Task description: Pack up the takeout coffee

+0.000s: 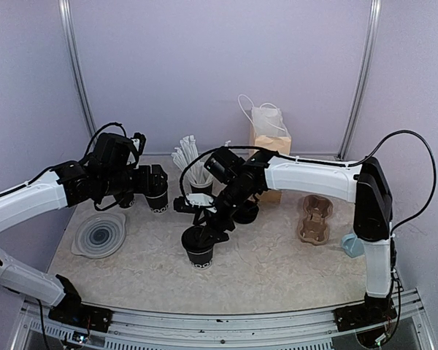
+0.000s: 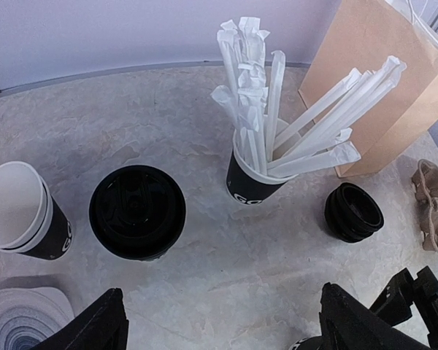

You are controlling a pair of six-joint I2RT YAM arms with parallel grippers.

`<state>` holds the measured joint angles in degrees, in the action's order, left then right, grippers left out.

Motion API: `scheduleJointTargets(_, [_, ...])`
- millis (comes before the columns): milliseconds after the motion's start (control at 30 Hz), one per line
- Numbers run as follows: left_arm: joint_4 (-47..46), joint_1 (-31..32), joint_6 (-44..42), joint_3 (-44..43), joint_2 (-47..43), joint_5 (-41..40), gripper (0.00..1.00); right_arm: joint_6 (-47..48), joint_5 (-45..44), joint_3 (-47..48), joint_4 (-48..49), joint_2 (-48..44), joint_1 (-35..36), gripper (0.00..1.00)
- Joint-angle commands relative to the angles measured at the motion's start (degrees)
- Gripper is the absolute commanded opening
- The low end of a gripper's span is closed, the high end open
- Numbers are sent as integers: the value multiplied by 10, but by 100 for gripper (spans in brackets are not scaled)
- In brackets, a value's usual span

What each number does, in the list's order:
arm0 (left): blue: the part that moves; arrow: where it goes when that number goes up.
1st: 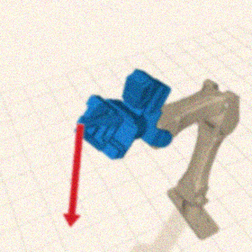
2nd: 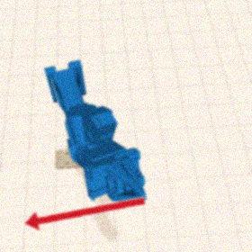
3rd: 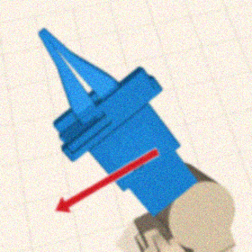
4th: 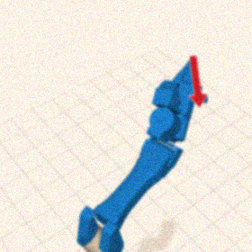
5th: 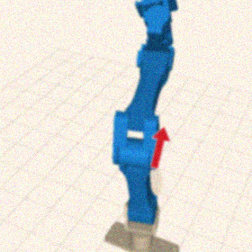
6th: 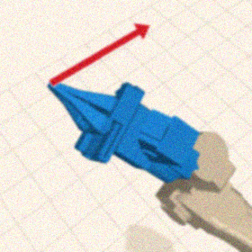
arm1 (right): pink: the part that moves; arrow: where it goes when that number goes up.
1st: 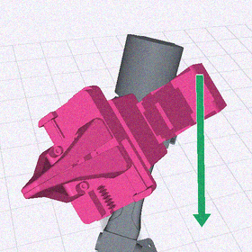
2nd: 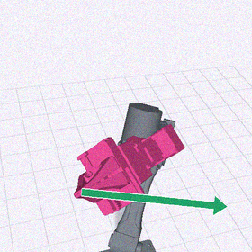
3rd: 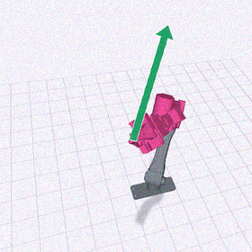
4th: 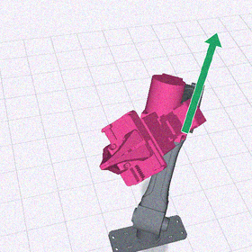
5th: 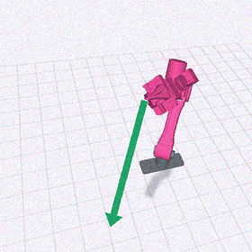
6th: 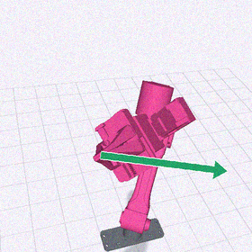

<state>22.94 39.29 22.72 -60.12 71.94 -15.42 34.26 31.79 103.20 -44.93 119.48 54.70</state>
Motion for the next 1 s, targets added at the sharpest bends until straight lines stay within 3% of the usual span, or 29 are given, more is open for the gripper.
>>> scheduleJointTargets(0, [-3,-5,2,6,-13,1,89,-15,-24,20,-8,20,11,77])
scheduleJointTargets(400, [15,-14,0,20,-46,-6,89,-54,-47,148,13,80,11,69])
scheduleJointTargets(767, [34,-23,7,36,-89,-13,89,-98,-94,309,42,191,9,72])
scheduleJointTargets(967, [36,-24,13,44,-100,-13,89,-116,-112,323,58,213,9,77])
